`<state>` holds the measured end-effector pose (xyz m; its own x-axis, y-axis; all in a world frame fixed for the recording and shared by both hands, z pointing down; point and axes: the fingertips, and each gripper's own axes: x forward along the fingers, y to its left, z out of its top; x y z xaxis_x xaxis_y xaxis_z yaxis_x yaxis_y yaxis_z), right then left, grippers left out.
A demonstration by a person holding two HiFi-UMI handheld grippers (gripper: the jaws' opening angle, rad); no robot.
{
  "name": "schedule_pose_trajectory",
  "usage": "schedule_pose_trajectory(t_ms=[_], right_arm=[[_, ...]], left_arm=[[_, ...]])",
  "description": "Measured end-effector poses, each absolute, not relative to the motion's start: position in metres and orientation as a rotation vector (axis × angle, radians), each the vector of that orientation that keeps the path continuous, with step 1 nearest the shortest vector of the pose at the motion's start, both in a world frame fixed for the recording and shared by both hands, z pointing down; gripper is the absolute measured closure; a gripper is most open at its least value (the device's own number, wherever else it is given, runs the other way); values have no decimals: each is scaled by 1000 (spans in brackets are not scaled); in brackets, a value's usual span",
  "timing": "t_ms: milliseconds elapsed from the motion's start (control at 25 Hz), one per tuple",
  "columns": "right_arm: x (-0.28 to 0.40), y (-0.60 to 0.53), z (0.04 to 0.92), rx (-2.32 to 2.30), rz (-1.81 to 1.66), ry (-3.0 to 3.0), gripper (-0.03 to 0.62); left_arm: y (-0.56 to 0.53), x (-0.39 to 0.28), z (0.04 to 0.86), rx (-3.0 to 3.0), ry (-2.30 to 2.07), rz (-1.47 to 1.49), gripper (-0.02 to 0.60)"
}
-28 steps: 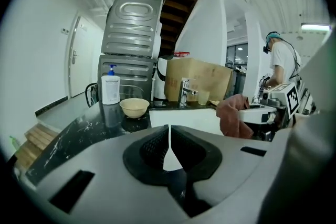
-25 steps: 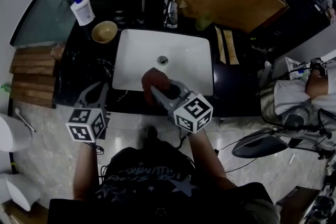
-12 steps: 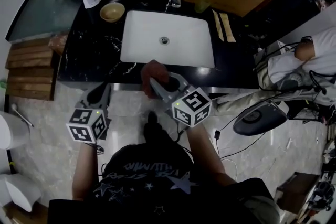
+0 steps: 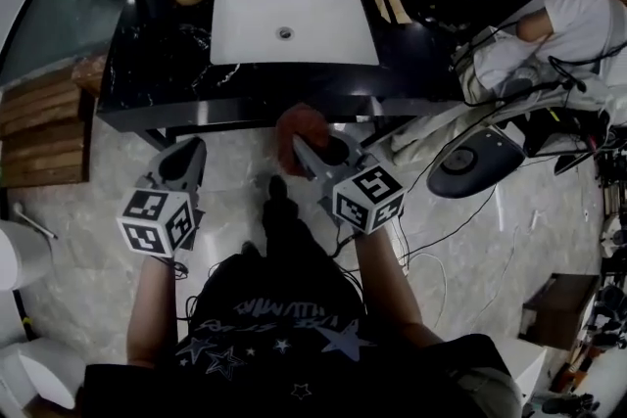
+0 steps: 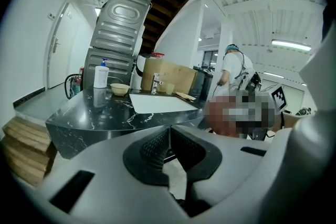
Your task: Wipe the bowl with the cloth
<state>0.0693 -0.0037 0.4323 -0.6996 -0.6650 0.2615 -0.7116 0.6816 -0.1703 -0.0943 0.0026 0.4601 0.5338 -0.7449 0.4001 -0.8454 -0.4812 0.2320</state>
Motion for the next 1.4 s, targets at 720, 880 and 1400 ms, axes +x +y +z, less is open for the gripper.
schedule_pose_trajectory(t_ms=[720,880,1400], right_arm=[[147,87,409,1168,375,-2752,534],[175,122,415,1098,363,-2756,534],[274,244,420,967,360,-2817,534]], left_arm=[[102,-32,445,2384,-1334,307,561],[132,-4,439,2371,-1384,289,561],[267,84,433,2281,-1572,255,561]])
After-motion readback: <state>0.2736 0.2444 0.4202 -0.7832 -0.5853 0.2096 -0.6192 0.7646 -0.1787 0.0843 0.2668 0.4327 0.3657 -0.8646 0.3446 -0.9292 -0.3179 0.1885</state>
